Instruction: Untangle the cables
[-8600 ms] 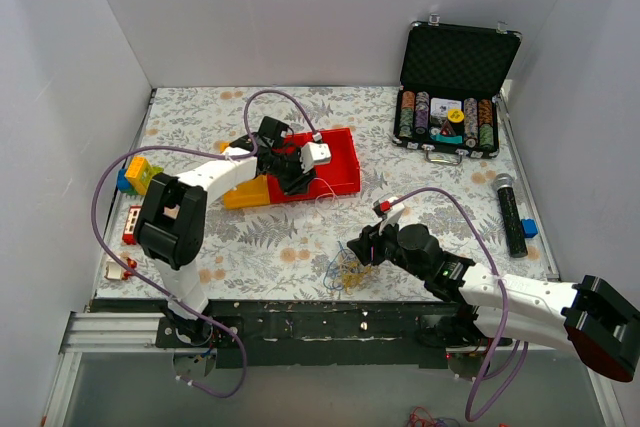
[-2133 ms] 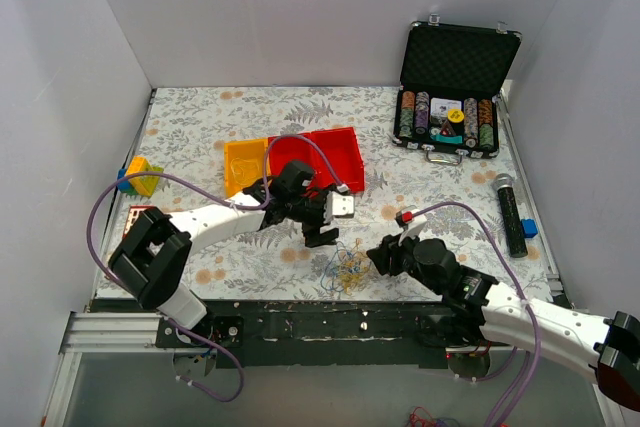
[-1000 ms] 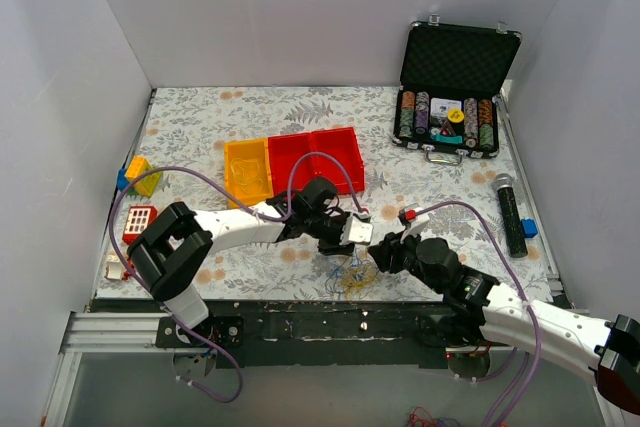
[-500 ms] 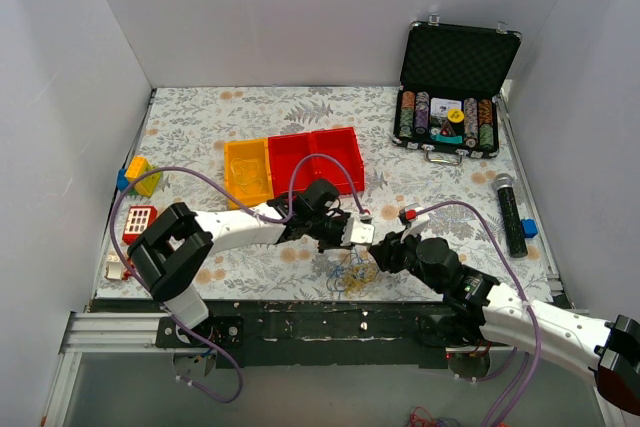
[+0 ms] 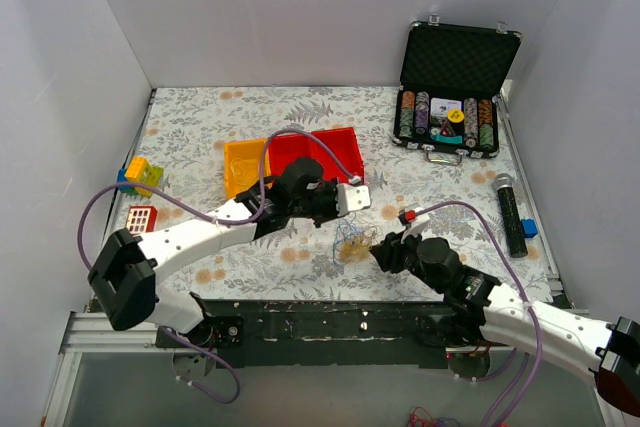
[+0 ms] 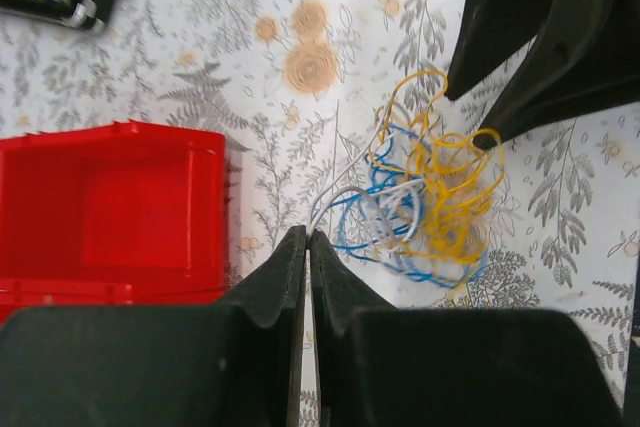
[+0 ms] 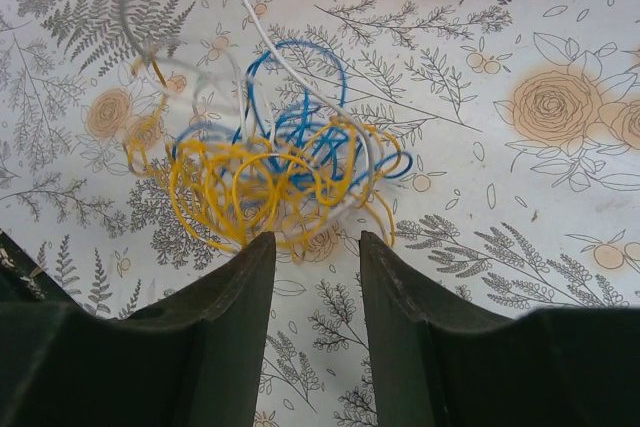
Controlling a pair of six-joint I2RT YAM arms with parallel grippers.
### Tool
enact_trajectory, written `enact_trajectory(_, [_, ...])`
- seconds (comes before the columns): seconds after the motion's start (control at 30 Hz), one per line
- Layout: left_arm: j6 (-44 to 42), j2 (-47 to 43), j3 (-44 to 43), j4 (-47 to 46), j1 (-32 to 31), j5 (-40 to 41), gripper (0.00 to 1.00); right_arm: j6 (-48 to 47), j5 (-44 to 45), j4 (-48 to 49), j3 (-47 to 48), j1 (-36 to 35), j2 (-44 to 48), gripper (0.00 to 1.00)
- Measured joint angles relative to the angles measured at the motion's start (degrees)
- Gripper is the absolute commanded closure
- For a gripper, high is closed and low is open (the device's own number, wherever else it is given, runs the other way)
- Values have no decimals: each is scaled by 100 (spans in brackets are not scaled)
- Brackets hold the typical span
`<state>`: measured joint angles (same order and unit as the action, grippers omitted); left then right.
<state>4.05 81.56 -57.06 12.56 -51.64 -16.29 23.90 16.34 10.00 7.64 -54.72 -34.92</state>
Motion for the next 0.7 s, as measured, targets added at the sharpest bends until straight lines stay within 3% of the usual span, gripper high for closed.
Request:
enact_trajectory(0.17, [229, -503, -249, 291, 4, -9, 100, -249, 164, -452, 254, 9, 101, 29])
enact_trajectory(0.4, [402, -837, -247, 640, 4, -140, 100, -741, 509, -680, 1211, 15, 426, 14])
enact_trajectory(0.7, [597, -870, -278, 848, 4, -256, 100, -1305, -164, -17, 1759, 28, -341, 14])
